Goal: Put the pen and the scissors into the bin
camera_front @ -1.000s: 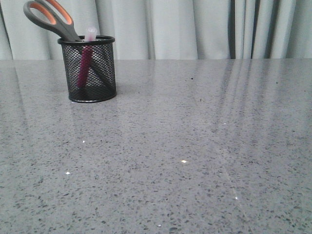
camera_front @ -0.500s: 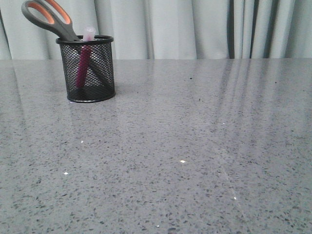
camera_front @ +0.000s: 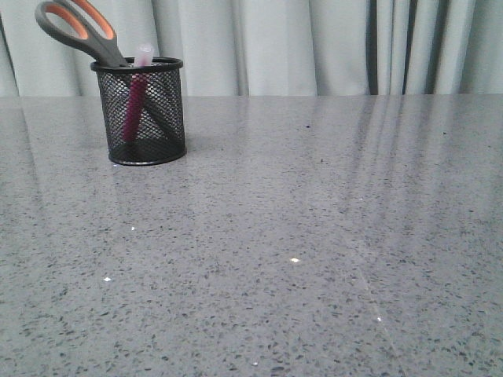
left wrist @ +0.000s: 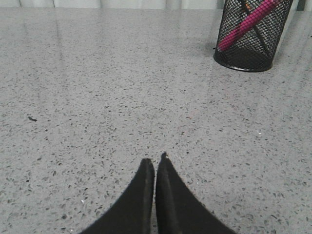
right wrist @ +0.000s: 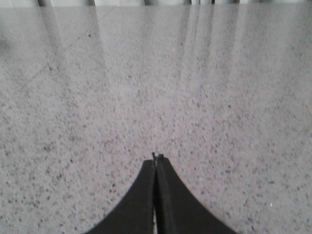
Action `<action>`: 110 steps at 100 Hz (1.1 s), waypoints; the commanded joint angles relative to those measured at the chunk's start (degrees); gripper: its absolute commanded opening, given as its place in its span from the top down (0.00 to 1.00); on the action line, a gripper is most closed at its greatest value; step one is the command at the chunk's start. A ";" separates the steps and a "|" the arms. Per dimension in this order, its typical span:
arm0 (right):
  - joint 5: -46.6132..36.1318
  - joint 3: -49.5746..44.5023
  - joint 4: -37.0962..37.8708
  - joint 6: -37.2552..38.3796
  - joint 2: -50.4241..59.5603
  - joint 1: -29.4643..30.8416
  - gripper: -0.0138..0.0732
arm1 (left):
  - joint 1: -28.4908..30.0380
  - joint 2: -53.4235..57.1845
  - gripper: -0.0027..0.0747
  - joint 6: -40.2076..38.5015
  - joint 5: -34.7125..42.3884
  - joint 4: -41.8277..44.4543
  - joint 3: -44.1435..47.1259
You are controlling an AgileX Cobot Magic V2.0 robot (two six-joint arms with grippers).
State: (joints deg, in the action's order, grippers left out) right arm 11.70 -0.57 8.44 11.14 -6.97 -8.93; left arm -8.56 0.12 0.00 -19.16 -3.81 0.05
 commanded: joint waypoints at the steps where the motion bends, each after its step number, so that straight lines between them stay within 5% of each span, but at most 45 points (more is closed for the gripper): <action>1: -1.02 -1.02 -0.18 -0.26 -0.54 0.37 0.92 | 0.05 1.63 0.99 0.00 3.73 -0.48 1.38; 110: 5.99 -1.02 -0.27 -0.26 8.49 0.62 0.92 | 0.05 1.52 0.99 0.00 3.73 -0.48 1.38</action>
State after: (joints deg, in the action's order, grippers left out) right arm 19.29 -0.46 8.22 11.14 0.59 -8.72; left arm -8.56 0.12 0.00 -19.24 -3.81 0.05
